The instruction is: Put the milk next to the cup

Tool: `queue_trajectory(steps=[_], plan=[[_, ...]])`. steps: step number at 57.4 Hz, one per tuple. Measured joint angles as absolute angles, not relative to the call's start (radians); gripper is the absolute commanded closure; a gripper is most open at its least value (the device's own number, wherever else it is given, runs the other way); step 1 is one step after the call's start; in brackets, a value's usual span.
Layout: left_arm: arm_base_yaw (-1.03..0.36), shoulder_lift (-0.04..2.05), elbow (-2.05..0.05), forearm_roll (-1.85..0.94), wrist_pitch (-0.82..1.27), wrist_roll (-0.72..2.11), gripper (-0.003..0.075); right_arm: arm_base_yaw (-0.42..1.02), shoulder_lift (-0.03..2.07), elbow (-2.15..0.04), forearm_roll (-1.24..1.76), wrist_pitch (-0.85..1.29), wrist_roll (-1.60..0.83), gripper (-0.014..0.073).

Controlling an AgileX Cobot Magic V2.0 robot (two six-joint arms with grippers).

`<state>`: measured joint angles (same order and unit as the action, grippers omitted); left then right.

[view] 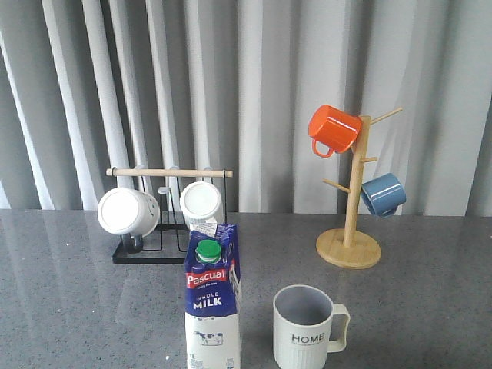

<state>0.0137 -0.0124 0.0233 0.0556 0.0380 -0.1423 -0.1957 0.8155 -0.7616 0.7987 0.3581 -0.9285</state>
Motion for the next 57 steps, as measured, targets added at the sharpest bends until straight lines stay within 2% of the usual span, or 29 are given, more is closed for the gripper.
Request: queue_trajectory(steps=[10,22,33,48,57], plan=[[0.014,-0.012,0.023,0.056,0.038,-0.143,0.0727,-0.196,0.765,-0.737,0.637,0.351,-0.854,0.0603],[0.014,-0.012,0.023,0.056,0.038,-0.143,0.0727,-0.196,0.554,-0.529,0.368,0.237,-0.429,0.0603],[0.014,-0.012,0.023,0.056,0.038,-0.143,0.0727,-0.19,0.316,-0.304,0.211,0.223,-0.202,0.0603],[0.014,-0.012,0.023,0.056,0.038,-0.143,0.0727,-0.013,0.069,-0.111,0.08,0.223,-0.13,0.0603],[0.014,-0.012,0.023,0.056,0.038,-0.143,0.0727,0.052,-0.007,-0.021,0.03,0.223,-0.034,0.0603]])
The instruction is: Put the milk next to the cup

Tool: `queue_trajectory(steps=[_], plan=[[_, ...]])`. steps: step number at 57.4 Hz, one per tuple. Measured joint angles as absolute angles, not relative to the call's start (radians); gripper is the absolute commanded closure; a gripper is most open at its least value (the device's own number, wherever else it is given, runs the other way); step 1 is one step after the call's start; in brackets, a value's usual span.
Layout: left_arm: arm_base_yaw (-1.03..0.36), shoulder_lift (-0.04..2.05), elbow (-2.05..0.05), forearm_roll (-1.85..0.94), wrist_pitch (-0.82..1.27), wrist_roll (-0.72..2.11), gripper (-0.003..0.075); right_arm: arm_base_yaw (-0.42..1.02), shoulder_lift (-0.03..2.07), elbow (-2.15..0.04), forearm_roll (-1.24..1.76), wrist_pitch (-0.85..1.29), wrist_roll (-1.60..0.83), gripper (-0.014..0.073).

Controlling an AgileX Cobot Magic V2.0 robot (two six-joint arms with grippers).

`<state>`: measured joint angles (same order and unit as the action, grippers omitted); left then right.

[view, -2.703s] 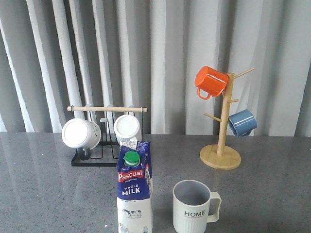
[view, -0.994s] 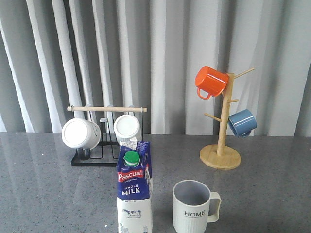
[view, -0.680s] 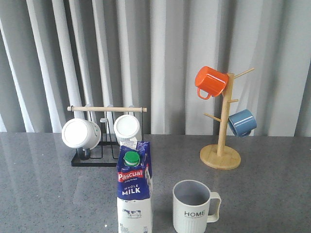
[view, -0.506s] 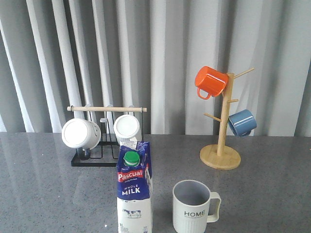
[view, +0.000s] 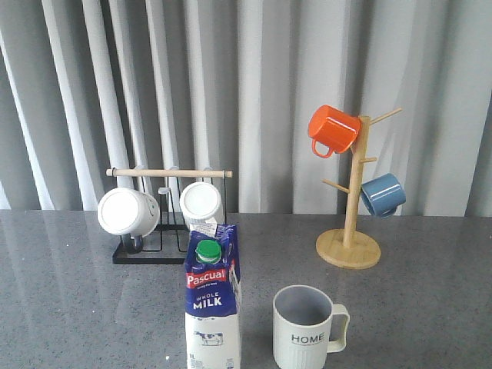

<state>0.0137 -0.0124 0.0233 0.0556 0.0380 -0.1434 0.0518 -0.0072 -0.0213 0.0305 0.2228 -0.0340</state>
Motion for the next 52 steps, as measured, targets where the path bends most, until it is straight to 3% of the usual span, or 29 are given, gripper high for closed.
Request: queue_trajectory(steps=[17,52], plan=[[0.014,-0.012,0.023,0.056,0.039,-0.143,0.0727,0.056,-0.01,0.027,-0.111,0.195,0.206,0.0603],[0.014,-0.012,0.023,0.056,0.039,-0.143,0.0727,0.055,-0.01,0.027,-0.094,0.092,0.031,0.0603]])
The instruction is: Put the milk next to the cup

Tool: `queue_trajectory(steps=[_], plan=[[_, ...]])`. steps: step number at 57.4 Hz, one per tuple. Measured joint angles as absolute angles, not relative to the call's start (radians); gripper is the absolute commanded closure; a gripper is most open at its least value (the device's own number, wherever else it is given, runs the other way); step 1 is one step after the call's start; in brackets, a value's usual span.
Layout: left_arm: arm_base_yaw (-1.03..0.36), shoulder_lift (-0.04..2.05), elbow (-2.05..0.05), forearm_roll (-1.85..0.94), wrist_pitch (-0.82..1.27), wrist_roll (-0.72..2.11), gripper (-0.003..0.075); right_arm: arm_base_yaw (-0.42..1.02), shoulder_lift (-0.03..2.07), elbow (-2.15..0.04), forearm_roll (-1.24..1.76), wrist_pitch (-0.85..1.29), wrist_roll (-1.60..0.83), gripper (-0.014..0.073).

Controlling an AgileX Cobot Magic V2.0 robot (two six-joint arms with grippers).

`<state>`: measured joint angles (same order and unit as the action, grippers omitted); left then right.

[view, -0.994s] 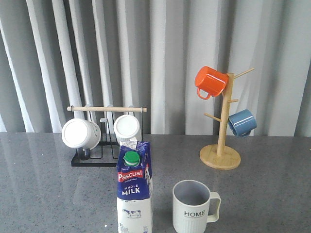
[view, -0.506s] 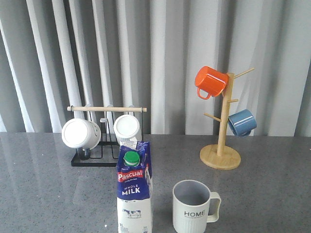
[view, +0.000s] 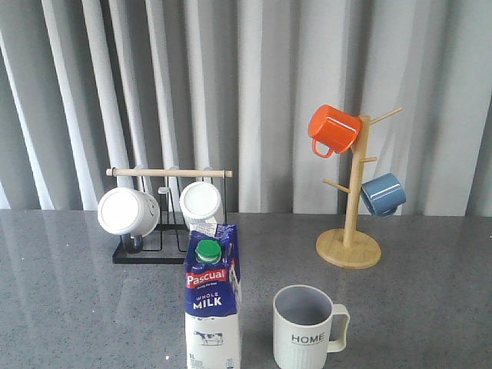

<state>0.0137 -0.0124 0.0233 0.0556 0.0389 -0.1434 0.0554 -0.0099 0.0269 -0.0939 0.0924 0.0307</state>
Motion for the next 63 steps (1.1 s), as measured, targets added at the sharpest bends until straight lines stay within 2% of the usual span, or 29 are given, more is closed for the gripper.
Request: queue_trajectory(steps=[16,63], plan=[[0.014,-0.012,0.023,0.056,0.039,-0.143,0.0727,-0.036,-0.01,0.027,-0.035,0.091,0.0,0.0603],[0.014,-0.012,0.023,0.056,0.039,-0.143,0.0727,-0.038,-0.01,0.027,-0.035,0.089,0.0,0.0603]])
